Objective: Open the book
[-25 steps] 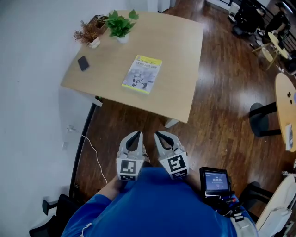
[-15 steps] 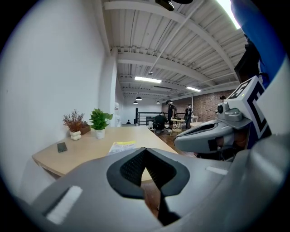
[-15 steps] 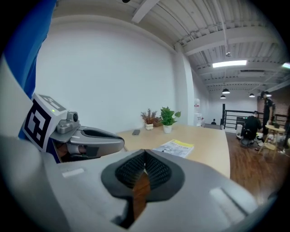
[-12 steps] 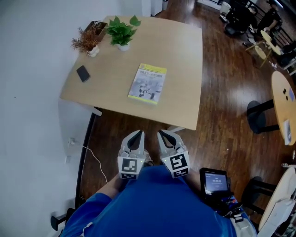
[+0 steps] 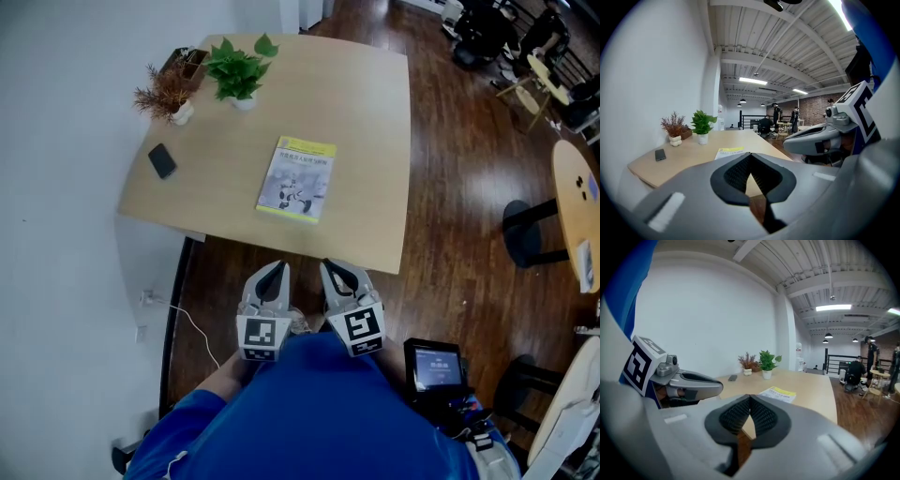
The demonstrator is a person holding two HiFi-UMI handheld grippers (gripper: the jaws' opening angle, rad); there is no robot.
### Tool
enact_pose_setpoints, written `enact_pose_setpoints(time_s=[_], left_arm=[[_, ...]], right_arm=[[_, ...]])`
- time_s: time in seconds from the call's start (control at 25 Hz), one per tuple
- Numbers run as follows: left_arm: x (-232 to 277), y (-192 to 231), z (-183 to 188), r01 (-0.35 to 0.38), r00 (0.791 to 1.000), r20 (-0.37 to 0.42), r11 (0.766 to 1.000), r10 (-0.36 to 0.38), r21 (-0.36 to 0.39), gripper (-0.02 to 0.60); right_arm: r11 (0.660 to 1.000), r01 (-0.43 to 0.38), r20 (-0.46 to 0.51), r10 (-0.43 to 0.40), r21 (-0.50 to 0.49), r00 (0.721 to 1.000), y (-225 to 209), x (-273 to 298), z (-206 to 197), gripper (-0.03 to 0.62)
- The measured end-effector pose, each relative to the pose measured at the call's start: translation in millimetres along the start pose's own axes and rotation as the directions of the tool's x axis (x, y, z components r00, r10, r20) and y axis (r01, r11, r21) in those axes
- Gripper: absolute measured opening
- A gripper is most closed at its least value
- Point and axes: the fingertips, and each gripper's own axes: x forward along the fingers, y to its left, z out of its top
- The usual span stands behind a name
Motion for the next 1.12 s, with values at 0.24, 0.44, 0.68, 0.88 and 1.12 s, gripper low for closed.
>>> enact_pose_setpoints(time_s=[0.24,0.44,0.68,0.88,1.12], left_arm=[[45,-2,-3,0.000,0.998,-0.056,1.000,0.000,0.011,0.006],[88,-7,-5,0.002,0.995,-0.099,1.000,0.001,0.025,0.006],[132,-10,-3,-0.013,0.985,-0.172,0.996,0.028,0.091,0.006],[157,-16,-11,-0.016,0.971,-0.235,0.995,0.037,0.094,0.008],[182,-13,-25,-0.005,0.955,-0.292,0.992,0.041,0.123,0.008]], right_arm=[[1.000,-0.006,-0.020,0.006,0.008,1.000,-40,22,-3,0.003],[0.998,-0.024,-0.037,0.026,0.058,0.999,-73,42,-11,0.003],[0.991,-0.077,-0.042,0.082,0.105,0.996,-109,64,-15,0.003],[0.986,-0.106,-0.057,0.114,0.128,0.992,-132,79,-23,0.003],[0.981,-0.109,-0.070,0.121,0.158,0.990,-146,92,-32,0.003]])
